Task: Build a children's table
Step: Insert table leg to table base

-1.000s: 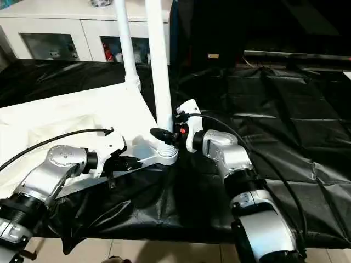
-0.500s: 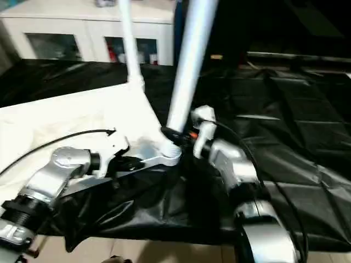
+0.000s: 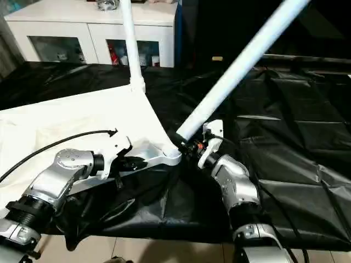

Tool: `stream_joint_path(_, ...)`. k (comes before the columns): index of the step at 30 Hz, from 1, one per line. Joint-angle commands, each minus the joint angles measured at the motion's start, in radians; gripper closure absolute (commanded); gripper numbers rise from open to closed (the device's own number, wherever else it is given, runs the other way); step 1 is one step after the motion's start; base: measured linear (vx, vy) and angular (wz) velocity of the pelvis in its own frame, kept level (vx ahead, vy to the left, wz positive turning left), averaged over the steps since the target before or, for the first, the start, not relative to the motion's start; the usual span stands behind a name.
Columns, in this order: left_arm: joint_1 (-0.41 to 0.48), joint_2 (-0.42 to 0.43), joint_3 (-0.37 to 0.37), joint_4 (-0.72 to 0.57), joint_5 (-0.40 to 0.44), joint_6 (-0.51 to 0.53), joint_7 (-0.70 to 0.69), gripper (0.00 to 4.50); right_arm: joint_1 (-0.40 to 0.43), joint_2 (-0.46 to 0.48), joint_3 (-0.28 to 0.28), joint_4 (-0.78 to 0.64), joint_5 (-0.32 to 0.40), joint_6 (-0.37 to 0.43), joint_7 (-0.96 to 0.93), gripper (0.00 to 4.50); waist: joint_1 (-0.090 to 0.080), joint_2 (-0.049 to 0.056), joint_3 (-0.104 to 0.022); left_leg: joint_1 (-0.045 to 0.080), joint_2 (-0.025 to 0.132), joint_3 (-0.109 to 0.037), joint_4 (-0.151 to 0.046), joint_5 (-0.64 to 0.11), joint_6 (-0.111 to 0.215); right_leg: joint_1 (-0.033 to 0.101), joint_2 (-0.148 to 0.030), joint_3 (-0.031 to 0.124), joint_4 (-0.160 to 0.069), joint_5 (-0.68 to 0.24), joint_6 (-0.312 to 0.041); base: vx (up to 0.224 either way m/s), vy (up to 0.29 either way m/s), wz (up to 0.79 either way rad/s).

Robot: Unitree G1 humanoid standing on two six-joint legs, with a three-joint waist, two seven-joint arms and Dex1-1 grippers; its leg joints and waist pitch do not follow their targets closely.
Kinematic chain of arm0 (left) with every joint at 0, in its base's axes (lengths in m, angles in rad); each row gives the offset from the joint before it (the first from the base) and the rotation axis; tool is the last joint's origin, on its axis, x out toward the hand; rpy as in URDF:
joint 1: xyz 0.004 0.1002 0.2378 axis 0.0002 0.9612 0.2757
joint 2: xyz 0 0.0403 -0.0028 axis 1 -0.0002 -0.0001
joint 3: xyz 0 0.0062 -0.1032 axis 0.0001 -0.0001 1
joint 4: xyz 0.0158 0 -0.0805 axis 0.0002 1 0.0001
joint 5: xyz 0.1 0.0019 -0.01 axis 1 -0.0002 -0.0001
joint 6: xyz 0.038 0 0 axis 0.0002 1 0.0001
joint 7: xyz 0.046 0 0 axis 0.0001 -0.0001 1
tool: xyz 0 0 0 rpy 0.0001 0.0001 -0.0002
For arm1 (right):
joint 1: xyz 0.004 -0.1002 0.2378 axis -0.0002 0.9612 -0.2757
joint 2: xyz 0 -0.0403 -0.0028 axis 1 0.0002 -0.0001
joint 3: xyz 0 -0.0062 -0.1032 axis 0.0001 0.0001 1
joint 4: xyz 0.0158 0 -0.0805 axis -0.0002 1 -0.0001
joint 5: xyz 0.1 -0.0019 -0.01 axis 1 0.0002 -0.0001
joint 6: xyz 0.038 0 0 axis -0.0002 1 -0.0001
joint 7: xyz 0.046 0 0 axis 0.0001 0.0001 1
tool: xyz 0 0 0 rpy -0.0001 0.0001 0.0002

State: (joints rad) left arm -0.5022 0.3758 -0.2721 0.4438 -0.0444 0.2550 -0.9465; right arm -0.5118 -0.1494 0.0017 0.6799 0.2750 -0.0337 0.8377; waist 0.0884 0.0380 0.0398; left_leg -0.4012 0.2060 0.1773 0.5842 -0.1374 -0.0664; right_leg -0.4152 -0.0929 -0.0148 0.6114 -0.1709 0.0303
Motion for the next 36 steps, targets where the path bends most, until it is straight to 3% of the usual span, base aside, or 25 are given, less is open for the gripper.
stream_joint_path(1,-0.030,0.010,0.045,-0.001,-0.009,-0.026,0.027,4.50,0.034,-0.024,0.044,0.058,-0.075,0.039,-0.002,2.61,-0.001,-0.002,-0.056,0.031,0.006,-0.005,-0.084,-0.475,-0.034,0.023,-0.025,0.006,-0.089,-0.398,-0.168,0.000,0.000,0.00)
stream_joint_path(3,-0.021,0.018,0.035,-0.011,-0.002,-0.029,0.016,4.50,0.006,-0.033,0.079,0.071,-0.099,0.051,0.018,2.61,-0.002,-0.005,-0.056,0.031,0.006,-0.007,-0.084,-0.480,-0.032,0.023,-0.026,0.006,-0.090,-0.416,-0.163,0.000,0.000,0.00)
stream_joint_path(4,-0.017,0.023,0.030,-0.015,0.002,-0.032,0.011,4.50,-0.011,-0.038,0.096,0.082,-0.111,0.055,0.027,2.61,-0.004,-0.018,-0.056,0.030,0.007,-0.004,-0.084,-0.476,-0.029,0.021,-0.025,0.006,-0.092,-0.417,-0.161,0.000,0.000,0.00)
stream_joint_path(5,-0.013,0.026,0.027,-0.020,0.005,-0.033,0.007,4.50,-0.032,-0.040,0.109,0.096,-0.121,0.058,0.037,2.61,-0.002,-0.009,-0.056,0.030,0.007,-0.006,-0.084,-0.473,-0.030,0.021,-0.026,0.007,-0.090,-0.423,-0.161,0.000,0.000,0.00)
stream_joint_path(6,-0.011,0.027,0.025,-0.022,0.005,-0.033,0.005,4.50,-0.040,-0.041,0.113,0.102,-0.124,0.062,0.042,2.61,-0.004,-0.021,-0.056,0.029,0.008,-0.004,-0.084,-0.470,-0.027,0.020,-0.026,0.007,-0.092,-0.422,-0.161,0.000,0.000,0.00)
stream_joint_path(8,-0.005,0.031,0.021,-0.030,0.007,-0.032,-0.001,4.50,-0.063,-0.047,0.130,0.120,-0.137,0.077,0.068,2.61,-0.003,-0.015,-0.055,0.029,0.008,-0.005,-0.085,-0.465,-0.028,0.020,-0.027,0.008,-0.091,-0.420,-0.159,0.000,0.000,0.00)
stream_joint_path(9,-0.002,0.035,0.018,-0.036,0.007,-0.031,-0.007,4.50,-0.076,-0.051,0.143,0.135,-0.148,0.085,0.087,2.61,-0.005,-0.034,-0.055,0.027,0.008,-0.004,-0.083,-0.459,-0.021,0.022,-0.027,0.008,-0.090,-0.426,-0.157,0.000,0.000,0.00)
stream_joint_path(10,0.001,0.040,0.014,-0.042,0.006,-0.029,-0.017,4.50,-0.088,-0.056,0.156,0.149,-0.160,0.089,0.107,2.61,-0.004,-0.030,-0.055,0.027,0.009,-0.004,-0.084,-0.454,-0.021,0.021,-0.028,0.008,-0.090,-0.433,-0.155,0.000,0.000,0.00)
stream_joint_path(11,0.007,0.050,0.005,-0.055,0.006,-0.027,-0.037,4.50,-0.113,-0.064,0.180,0.180,-0.184,0.084,0.140,2.61,-0.003,-0.037,-0.055,0.029,0.010,-0.003,-0.083,-0.455,-0.019,0.019,-0.029,0.008,-0.091,-0.440,-0.153,0.000,0.000,0.00)
stream_joint_path(12,0.010,0.057,-0.001,-0.063,0.007,-0.027,-0.050,4.50,-0.127,-0.067,0.190,0.199,-0.194,0.080,0.155,2.61,-0.003,-0.034,-0.056,0.030,0.011,-0.005,-0.084,-0.456,-0.020,0.018,-0.031,0.008,-0.090,-0.441,-0.156,0.000,0.000,0.00)
stream_joint_path(13,0.012,0.061,-0.006,-0.070,0.005,-0.027,-0.061,4.50,-0.138,-0.068,0.194,0.213,-0.197,0.077,0.164,2.61,-0.006,-0.041,-0.054,0.024,0.010,-0.005,-0.086,-0.449,-0.021,0.022,-0.030,0.007,-0.088,-0.442,-0.155,0.000,0.000,0.00)
stream_joint_path(14,0.014,0.065,-0.010,-0.078,0.004,-0.026,-0.070,4.50,-0.146,-0.069,0.196,0.225,-0.199,0.074,0.173,2.61,-0.005,-0.044,-0.056,0.030,0.012,-0.002,-0.084,-0.444,-0.021,0.016,-0.030,0.009,-0.091,-0.426,-0.155,0.000,0.000,0.00)
stream_joint_path(16,0.016,0.070,-0.014,-0.089,0.003,-0.025,-0.080,4.50,-0.155,-0.071,0.199,0.236,-0.200,0.072,0.183,2.61,-0.003,-0.040,-0.057,0.029,0.014,-0.002,-0.087,-0.434,-0.025,0.019,-0.027,0.010,-0.086,-0.374,-0.165,0.000,0.000,0.00)
stream_joint_path(19,0.010,0.090,-0.028,-0.118,-0.002,-0.018,-0.125,4.50,-0.184,-0.078,0.217,0.271,-0.211,0.069,0.246,2.61,-0.005,-0.052,-0.060,0.027,0.013,-0.002,-0.087,-0.423,-0.023,0.025,-0.024,0.007,-0.077,-0.319,-0.183,0.000,0.000,0.00)
stream_joint_path(20,0.010,0.090,-0.028,-0.118,-0.002,-0.018,-0.125,4.50,-0.184,-0.078,0.217,0.271,-0.211,0.069,0.246,2.61,-0.006,-0.049,-0.060,0.029,0.014,-0.001,-0.087,-0.424,-0.023,0.024,-0.023,0.008,-0.077,-0.307,-0.190,0.000,0.000,0.00)
stream_joint_path(22,0.004,0.108,-0.038,-0.141,-0.005,-0.012,-0.153,4.50,-0.192,-0.084,0.223,0.285,-0.212,0.058,0.285,2.61,-0.007,-0.054,-0.043,0.026,0.014,0.000,-0.091,-0.439,-0.019,0.016,-0.022,0.010,-0.081,-0.318,-0.189,0.000,0.000,0.00)
stream_joint_path(26,-0.003,0.130,-0.046,-0.173,-0.009,-0.008,-0.193,4.50,-0.204,-0.091,0.225,0.310,-0.208,0.032,0.347,2.61,-0.008,-0.057,-0.035,0.030,0.015,-0.002,-0.094,-0.471,-0.023,0.013,-0.022,0.011,-0.083,-0.337,-0.186,0.000,0.000,0.00)
stream_joint_path(27,-0.005,0.141,-0.051,-0.194,-0.012,-0.007,-0.220,4.50,-0.207,-0.096,0.223,0.316,-0.204,0.013,0.391,2.61,-0.008,-0.060,-0.025,0.030,0.016,-0.003,-0.098,-0.489,-0.024,0.009,-0.021,0.012,-0.085,-0.353,-0.184,0.000,0.000,0.00)
stream_joint_path(31,-0.012,0.153,-0.054,-0.218,-0.021,-0.007,-0.254,4.50,-0.201,-0.105,0.221,0.298,-0.186,-0.008,0.465,2.61,-0.005,-0.062,-0.014,0.033,0.018,-0.005,-0.102,-0.511,-0.028,0.007,-0.022,0.014,-0.087,-0.372,-0.185,0.000,0.000,0.00)
stream_joint_path(32,-0.012,0.168,-0.057,-0.233,-0.029,-0.009,-0.280,4.50,-0.194,-0.109,0.226,0.290,-0.187,-0.035,0.499,2.61,-0.004,-0.062,-0.004,0.032,0.018,-0.005,-0.105,-0.523,-0.030,0.002,-0.022,0.014,-0.089,-0.382,-0.183,0.000,0.000,0.00)
stream_joint_path(36,-0.008,0.186,-0.058,-0.249,-0.038,0.000,-0.302,4.50,-0.187,-0.109,0.234,0.285,-0.190,-0.071,0.531,2.61,-0.004,-0.064,0.002,0.033,0.020,-0.007,-0.109,-0.532,-0.031,0.004,-0.024,0.016,-0.090,-0.396,-0.183,0.000,0.000,0.00)
